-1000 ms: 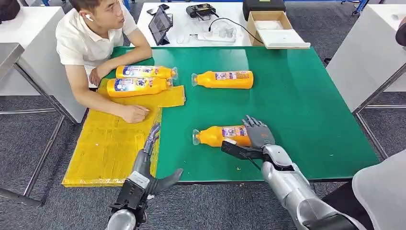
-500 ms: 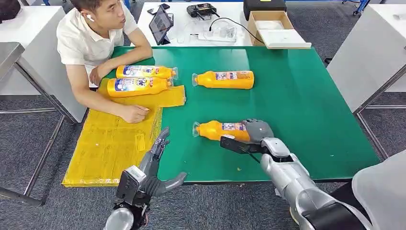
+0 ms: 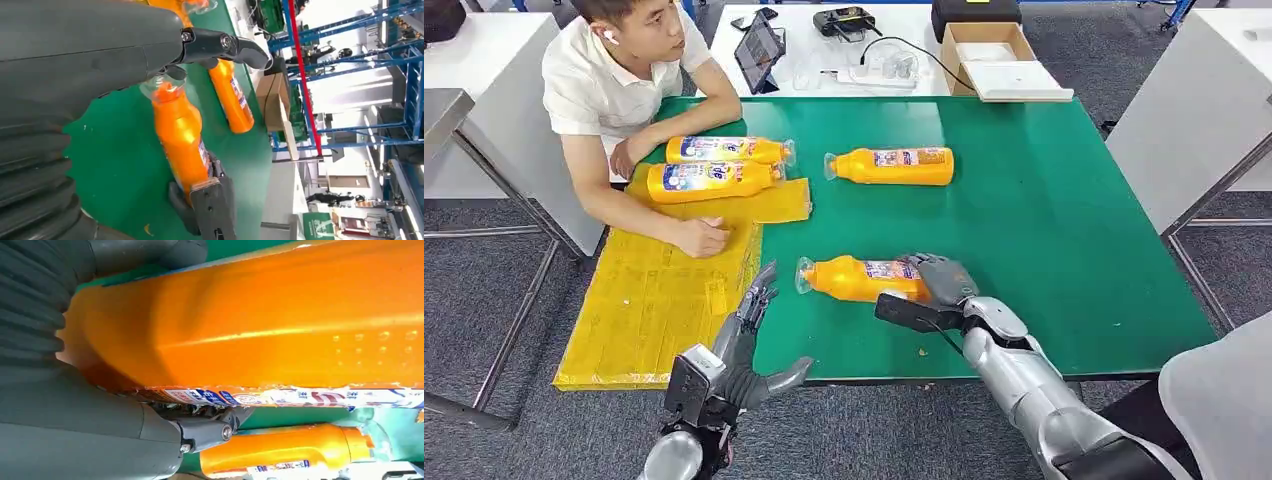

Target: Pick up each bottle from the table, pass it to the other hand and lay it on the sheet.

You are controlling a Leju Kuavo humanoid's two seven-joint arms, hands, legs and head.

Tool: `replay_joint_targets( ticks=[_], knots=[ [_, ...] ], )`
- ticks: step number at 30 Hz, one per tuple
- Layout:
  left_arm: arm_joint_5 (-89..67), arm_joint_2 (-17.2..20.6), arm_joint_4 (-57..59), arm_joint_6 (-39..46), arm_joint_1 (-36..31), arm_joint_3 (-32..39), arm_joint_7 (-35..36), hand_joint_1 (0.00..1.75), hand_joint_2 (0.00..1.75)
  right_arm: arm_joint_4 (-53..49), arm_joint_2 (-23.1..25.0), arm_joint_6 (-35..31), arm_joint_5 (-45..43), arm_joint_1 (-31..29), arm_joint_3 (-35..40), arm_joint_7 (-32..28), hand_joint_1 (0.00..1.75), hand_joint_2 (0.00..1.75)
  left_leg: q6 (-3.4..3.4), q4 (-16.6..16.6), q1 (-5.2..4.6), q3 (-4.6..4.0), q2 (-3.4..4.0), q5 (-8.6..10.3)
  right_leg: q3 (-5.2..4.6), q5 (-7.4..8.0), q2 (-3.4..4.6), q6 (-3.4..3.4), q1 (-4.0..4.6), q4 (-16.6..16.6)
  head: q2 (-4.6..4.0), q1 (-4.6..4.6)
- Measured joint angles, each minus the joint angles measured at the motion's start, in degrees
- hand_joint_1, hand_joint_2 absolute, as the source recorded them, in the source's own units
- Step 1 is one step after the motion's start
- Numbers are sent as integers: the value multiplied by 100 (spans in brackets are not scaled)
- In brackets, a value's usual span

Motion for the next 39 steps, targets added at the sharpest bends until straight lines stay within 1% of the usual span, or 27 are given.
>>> replay_joint_targets(
  ticks=[4, 8, 10, 15, 19, 22, 26, 28, 30, 32, 34, 39],
  knots=[
    [266, -6, 0, 126, 17, 2, 6, 0, 175, -270, 28, -286, -602, 259, -46, -563, 175, 175, 0, 0, 0, -6, -1, 0, -4, 0, -1, 0, 0, 0, 2, 0],
    [994, -153, 0, 736, 127, 17, 125, 0, 175, -1098, 170, -915, -1223, 898, -170, -902, 175, 175, 0, 0, 2, -40, -16, 0, -32, -1, -6, 2, 2, 2, 2, 0],
    [1145, -195, 0, 853, 145, 4, 92, 0, 175, -1608, 260, -1115, -1474, 1242, -184, -1054, 175, 175, -1, 0, 3, -58, -17, 1, -51, -1, -6, 2, 2, 3, 0, -2],
    [507, -208, 31, 1185, 139, -293, -278, 0, 175, -2724, 503, -1088, -2099, 1857, -157, -1537, 175, 175, -1, 0, 4, -79, -16, 1, -70, -2, -6, 2, 1, 4, 0, 0],
    [699, -184, 28, 1006, 80, -577, -212, 0, 175, -3319, 710, -1138, -2517, 2227, -42, -2069, 175, 175, -1, 0, 2, -84, -16, 0, -77, -2, -6, 2, 0, 4, 2, 0],
    [903, -184, 28, 1041, 68, -750, -179, 0, 175, -3640, 846, -1266, -2923, 2427, -24, -2267, 175, 175, -1, 0, 1, -85, -15, 1, -77, -2, -6, 2, -1, 3, 2, 0],
    [1312, -186, 31, 1322, 26, -828, -225, 0, 175, -3978, 944, -1410, -3123, 2585, -24, -2349, 175, 175, -1, 0, 1, -84, -13, 1, -77, -2, -6, 2, -1, 3, 2, -2],
    [1478, -164, 31, 1193, -34, -892, -289, 0, 175, -4054, 962, -1377, -3163, 2615, 11, -2325, 175, 175, -1, 0, 2, -84, -16, 1, -75, -2, -6, 2, 0, 3, 2, 0],
    [1506, -131, 24, 880, -75, -1025, -384, 0, 175, -4039, 968, -1118, -3143, 2588, 111, -2175, 175, 175, -1, 0, 2, -84, -10, 1, -75, -1, -6, 2, 0, 3, 2, 0],
    [1467, -112, -9, 684, -110, -1141, -448, 0, 175, -3956, 966, -866, -3017, 2500, 249, -2052, 175, 175, -1, 0, 3, -85, -9, 1, -77, -1, -5, 2, 1, 4, 0, 0],
    [1447, -83, -20, 634, -171, -1202, -457, 0, 175, -3743, 970, -749, -2869, 2336, 409, -2035, 175, 175, -1, 0, 3, -86, -13, 2, -78, -1, -6, 2, 1, 4, 2, -2],
    [1464, -52, -17, 627, -176, -1156, -385, 0, 175, -3475, 973, -732, -2531, 2084, 623, -1849, 175, 175, -2, 0, 3, -86, -11, 2, -78, -1, -5, 2, 0, 4, 2, 0]
  ],
)
